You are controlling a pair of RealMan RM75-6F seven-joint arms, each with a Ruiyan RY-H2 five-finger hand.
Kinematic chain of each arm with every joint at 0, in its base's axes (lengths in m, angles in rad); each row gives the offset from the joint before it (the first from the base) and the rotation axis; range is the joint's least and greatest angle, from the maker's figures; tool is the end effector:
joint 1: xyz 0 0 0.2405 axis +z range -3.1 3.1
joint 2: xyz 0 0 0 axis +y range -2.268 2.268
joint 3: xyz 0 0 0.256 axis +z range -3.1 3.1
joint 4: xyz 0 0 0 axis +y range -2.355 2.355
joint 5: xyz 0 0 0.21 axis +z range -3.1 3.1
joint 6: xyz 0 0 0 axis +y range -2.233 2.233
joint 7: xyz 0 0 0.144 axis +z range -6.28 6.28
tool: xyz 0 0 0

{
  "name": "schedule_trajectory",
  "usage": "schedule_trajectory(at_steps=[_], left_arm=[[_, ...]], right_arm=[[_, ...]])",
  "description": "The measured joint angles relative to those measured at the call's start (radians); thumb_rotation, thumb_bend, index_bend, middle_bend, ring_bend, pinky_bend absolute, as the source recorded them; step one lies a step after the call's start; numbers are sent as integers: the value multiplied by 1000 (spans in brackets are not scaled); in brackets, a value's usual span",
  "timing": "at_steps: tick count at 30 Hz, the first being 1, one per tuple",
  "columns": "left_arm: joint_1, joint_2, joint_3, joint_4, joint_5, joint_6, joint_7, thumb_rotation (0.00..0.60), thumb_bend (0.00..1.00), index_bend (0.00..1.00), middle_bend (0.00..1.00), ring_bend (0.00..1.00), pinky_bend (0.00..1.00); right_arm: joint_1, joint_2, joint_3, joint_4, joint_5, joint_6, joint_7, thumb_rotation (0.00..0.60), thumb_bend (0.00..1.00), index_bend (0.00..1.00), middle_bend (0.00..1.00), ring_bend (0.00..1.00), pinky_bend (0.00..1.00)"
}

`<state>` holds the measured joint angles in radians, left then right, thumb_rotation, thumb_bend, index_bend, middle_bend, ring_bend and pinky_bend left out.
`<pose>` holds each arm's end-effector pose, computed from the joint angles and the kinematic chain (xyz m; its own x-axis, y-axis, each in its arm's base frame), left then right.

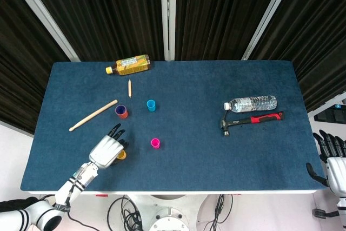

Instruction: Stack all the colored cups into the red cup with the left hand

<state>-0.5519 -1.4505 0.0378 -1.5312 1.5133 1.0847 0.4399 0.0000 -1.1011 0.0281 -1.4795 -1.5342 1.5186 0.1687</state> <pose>-0.1995 0.2597 -0.0059 0.6931 0.1320 0.7087 0.6335 -0.5805 -0.5116 -0.3466 -0.1497 0.1787 0.3805 -0.0173 0.9246 -0.9236 0.0426 0.3809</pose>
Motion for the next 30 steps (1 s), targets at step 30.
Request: schedule_trajectory(at_steps=[30], left_arm=[[-138, 148, -273, -148, -368, -83, 5, 600, 209, 505, 533, 162, 0]], right_arm=[[0, -2, -5, 8, -23, 15, 23, 600, 311, 0, 0, 0, 0]])
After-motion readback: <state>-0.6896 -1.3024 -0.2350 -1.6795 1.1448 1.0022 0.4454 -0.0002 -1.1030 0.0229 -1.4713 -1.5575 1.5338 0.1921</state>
